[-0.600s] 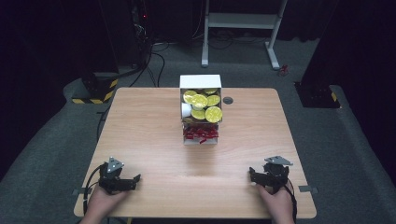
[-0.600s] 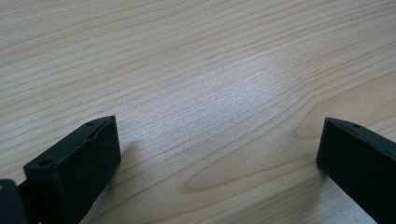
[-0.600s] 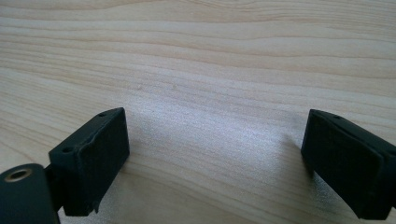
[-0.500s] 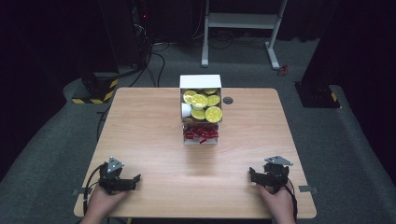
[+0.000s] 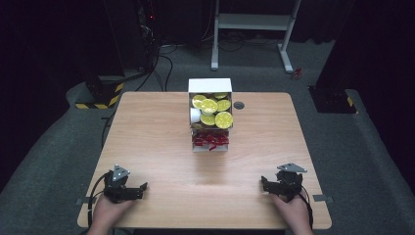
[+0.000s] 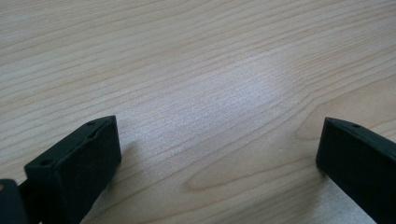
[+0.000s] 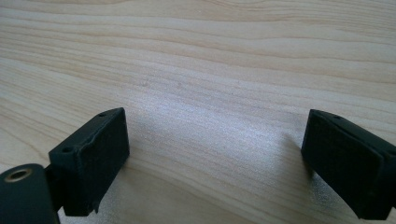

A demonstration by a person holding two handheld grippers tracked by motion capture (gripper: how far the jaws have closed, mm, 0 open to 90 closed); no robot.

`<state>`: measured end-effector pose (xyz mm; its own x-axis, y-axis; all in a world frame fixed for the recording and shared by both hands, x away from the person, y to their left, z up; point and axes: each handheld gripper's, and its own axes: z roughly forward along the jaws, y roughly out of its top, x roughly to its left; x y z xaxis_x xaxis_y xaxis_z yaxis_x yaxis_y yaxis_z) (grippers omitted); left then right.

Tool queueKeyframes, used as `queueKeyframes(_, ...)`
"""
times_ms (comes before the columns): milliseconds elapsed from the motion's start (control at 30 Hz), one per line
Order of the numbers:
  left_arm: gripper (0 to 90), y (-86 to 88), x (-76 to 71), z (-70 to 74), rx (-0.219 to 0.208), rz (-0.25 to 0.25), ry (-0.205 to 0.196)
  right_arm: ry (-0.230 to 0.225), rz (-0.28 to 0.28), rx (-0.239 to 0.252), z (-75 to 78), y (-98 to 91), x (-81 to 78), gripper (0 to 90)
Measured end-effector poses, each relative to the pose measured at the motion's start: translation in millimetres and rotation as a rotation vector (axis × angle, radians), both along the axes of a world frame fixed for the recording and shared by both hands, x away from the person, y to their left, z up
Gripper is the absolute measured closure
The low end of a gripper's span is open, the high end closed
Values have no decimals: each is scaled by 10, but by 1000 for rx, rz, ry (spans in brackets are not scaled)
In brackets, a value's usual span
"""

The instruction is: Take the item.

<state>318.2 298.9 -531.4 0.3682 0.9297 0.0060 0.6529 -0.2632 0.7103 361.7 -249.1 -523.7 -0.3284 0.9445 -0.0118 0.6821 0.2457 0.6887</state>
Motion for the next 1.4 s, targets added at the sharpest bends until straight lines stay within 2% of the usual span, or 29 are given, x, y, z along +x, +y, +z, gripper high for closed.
queueKeyframes(133, 2, 6, 3, 1, 4, -6, 0, -2, -4, 2, -2, 3, -5, 75)
queueKeyframes(267, 7, 6, 22, 25, 2, -2, 22, -1, -6, 4, -2, 5, -8, 75)
queueKeyframes(300, 9, 12, 26, 43, -28, 9, 33, -2, -4, 6, -2, 4, -9, 75)
queueKeyframes(333, 9, 12, 26, 43, -28, 9, 33, -2, -4, 6, -2, 4, -9, 75)
queueKeyframes(467, 12, -16, 7, 139, -40, 13, -4, -6, -5, 7, -7, 3, -13, 75)
queueKeyframes(500, 17, -46, -8, 206, -48, 0, -23, -6, -2, 7, -7, 2, -10, 75)
queueKeyframes(533, 22, -46, -8, 206, -48, 0, -23, -6, -2, 7, -7, 2, -10, 75)
queueKeyframes(567, 26, -92, -29, 280, -56, -13, -45, -8, -2, 6, -8, 3, -10, 75)
queueKeyframes(633, 26, -110, -38, 318, -53, -23, -57, -11, -1, 3, -9, 3, -9, 75)
queueKeyframes(700, 30, -162, -71, 420, -87, -41, -87, -12, 5, 4, -10, 8, -4, 74)
queueKeyframes(833, 39, -196, -80, 489, -98, -53, -103, -12, 6, 4, -10, 7, -4, 74)
queueKeyframes(900, 39, -217, -82, 535, -117, -55, -111, -12, 7, 5, -10, 7, -5, 75)
queueKeyframes(933, 39, -209, -76, 550, -97, -62, -124, -12, 7, 5, -11, 8, -9, 75)
queueKeyframes(1033, 39, -238, -78, 588, -119, -68, -130, -12, 10, 4, -10, 6, -18, 75)
queueKeyframes(1233, 39, -291, -80, 668, -115, -84, -163, -8, 8, 9, -9, 11, -19, 74)
queueKeyframes(1267, 40, -314, -86, 687, -136, -83, -158, -8, 8, 9, -9, 11, -18, 74)
queueKeyframes(1400, 39, -354, -71, 772, -147, -92, -174, -10, 13, 9, -10, 11, -13, 74)
